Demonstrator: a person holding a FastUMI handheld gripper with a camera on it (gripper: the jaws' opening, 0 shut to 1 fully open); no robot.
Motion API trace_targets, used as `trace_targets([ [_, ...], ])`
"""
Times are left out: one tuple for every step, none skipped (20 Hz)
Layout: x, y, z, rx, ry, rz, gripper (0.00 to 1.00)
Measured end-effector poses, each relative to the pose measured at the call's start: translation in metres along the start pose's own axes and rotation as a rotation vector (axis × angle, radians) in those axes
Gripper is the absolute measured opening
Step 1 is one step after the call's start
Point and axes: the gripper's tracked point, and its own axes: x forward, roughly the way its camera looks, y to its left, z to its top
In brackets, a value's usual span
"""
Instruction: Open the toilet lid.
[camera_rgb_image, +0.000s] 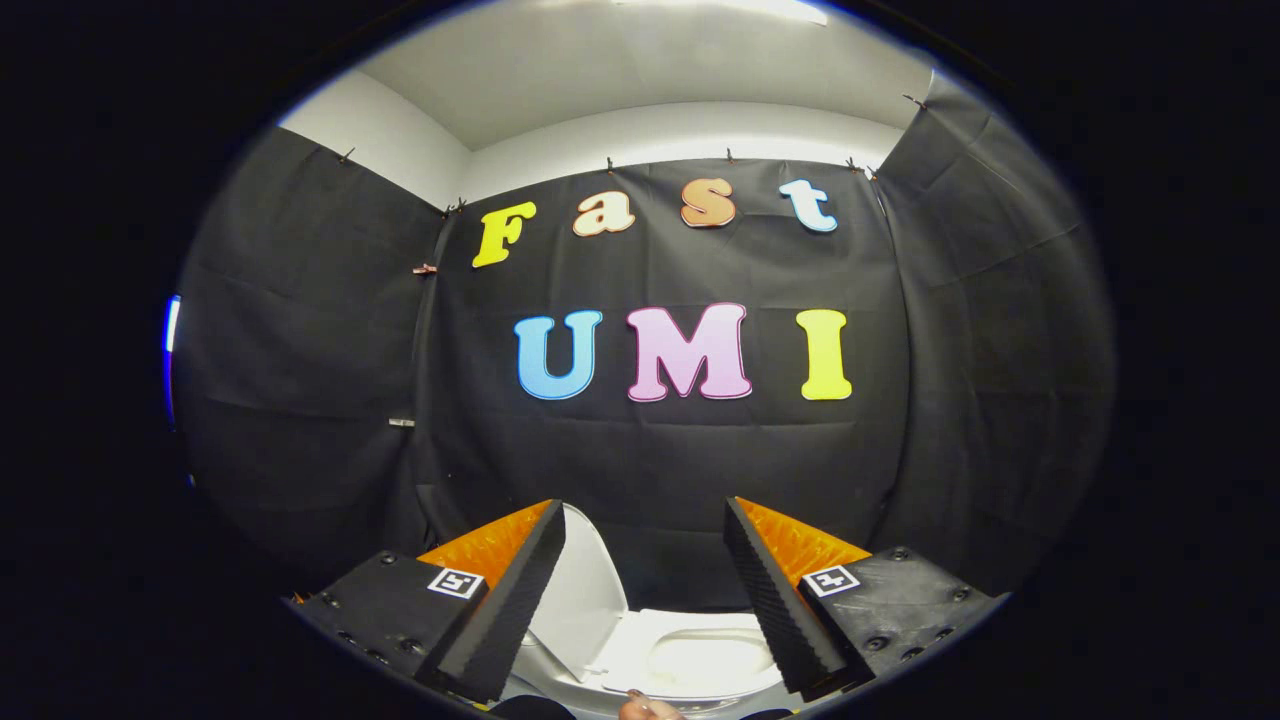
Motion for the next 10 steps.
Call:
trace_targets([
  [0.0007, 0.0005, 0.0002, -0.003, 0.000, 0.000, 1.00],
  [-0.0007, 0.0002, 0.0002, -0.007, 0.000, 0.000, 1.00],
  [0.0001, 0.0012, -0.0005, -0.008, 0.001, 0.001, 1.00],
  [-0.0010, 0.0005, -0.0006, -0.008, 0.002, 0.001, 1.00],
  [-0.0009, 0.0008, -0.0008, -0.006, 0.002, 0.000, 1.00],
  [-0.0010, 0.0002, -0.0007, -0.005, 0.003, -0.001, 1.00],
  [-0.0022, 0.0000, -0.0006, -0.003, 0.003, -0.002, 1.00],
  [-0.0017, 0.0007, -0.0009, -0.001, 0.004, -0.002, 1.00],
  [-0.0008, 0.0008, -0.0009, -0.001, 0.005, -0.002, 1.00],
  [-0.0009, 0.0007, -0.0011, -0.001, 0.007, -0.002, 1.00],
])
